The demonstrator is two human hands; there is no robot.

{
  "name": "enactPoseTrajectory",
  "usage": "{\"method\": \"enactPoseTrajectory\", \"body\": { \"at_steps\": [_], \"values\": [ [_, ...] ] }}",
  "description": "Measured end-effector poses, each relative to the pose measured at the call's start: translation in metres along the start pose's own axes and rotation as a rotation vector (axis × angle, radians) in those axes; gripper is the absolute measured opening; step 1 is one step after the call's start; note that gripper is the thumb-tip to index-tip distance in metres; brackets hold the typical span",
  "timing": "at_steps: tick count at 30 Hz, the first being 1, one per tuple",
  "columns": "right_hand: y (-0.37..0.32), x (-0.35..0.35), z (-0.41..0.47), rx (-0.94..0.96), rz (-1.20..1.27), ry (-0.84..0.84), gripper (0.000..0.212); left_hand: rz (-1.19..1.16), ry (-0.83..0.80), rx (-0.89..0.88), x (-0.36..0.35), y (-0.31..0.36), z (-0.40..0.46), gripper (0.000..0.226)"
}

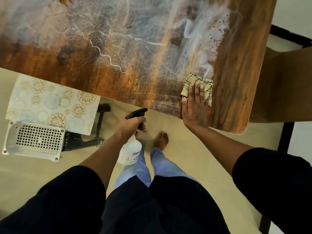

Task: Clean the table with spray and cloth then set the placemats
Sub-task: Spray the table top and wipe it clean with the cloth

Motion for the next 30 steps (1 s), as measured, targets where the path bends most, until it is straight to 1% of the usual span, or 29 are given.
{"method": "enactPoseTrajectory", "body": {
  "at_steps": [3,7,10,11,13,14,16,18,21,23,25,28,29,30],
  "values": [
    [-0.006,-0.004,-0.006,0.019,0.010,0.024,0.063,0.020,-0.008,0.016,-0.017,0.003,-0.002,0.008],
    [-0.028,-0.015,-0.021,0.134,0.012,0.025,0.064,-0.087,0.100,0.035,-0.017,-0.003,-0.004,0.006],
    [-0.057,-0.022,-0.034,0.295,0.033,-0.030,0.067,-0.209,0.211,0.090,-0.001,-0.015,-0.003,0.025],
    [-0.070,-0.023,-0.037,0.361,0.035,-0.052,0.068,-0.239,0.249,0.096,0.004,-0.017,-0.003,0.024],
    [-0.093,-0.025,-0.042,0.498,0.025,-0.083,0.068,-0.250,0.301,0.095,0.014,-0.020,-0.004,0.008],
    [-0.103,-0.027,-0.043,0.556,0.017,-0.095,0.067,-0.250,0.319,0.091,0.017,-0.020,-0.005,0.004],
    [-0.114,-0.029,-0.044,0.624,0.001,-0.112,0.066,-0.247,0.362,0.067,0.023,-0.021,-0.005,0.007],
    [-0.111,-0.028,-0.042,0.666,-0.007,-0.119,0.065,-0.231,0.372,0.050,0.023,-0.019,-0.006,0.013],
    [-0.082,-0.022,-0.038,0.772,-0.018,-0.098,0.062,-0.239,0.351,0.051,0.013,-0.015,-0.006,0.017],
    [-0.049,-0.016,-0.037,0.776,-0.029,-0.051,0.059,-0.251,0.321,0.057,0.003,-0.012,-0.005,0.010],
    [-0.011,-0.007,-0.041,0.705,-0.051,-0.001,0.060,-0.259,0.293,0.044,-0.008,-0.005,-0.008,0.003],
    [0.035,0.002,-0.051,0.568,-0.090,0.015,0.064,-0.244,0.270,0.019,-0.020,-0.001,-0.011,0.016],
    [0.045,0.005,-0.053,0.529,-0.099,0.005,0.066,-0.247,0.267,0.020,-0.020,-0.002,-0.011,0.017],
    [0.051,0.005,-0.054,0.500,-0.111,-0.007,0.067,-0.259,0.257,0.014,-0.019,-0.005,-0.010,0.012]
  ]
}}
Point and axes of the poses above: each hand's wrist, its own z-axis towards the middle knuckle, its own x-axis out of the back of the hand, y = z × x, the point moved 2 cm from there along z, towards the middle knuckle, and after that the axes turned 4 degrees about y, right-handed, at the moved point
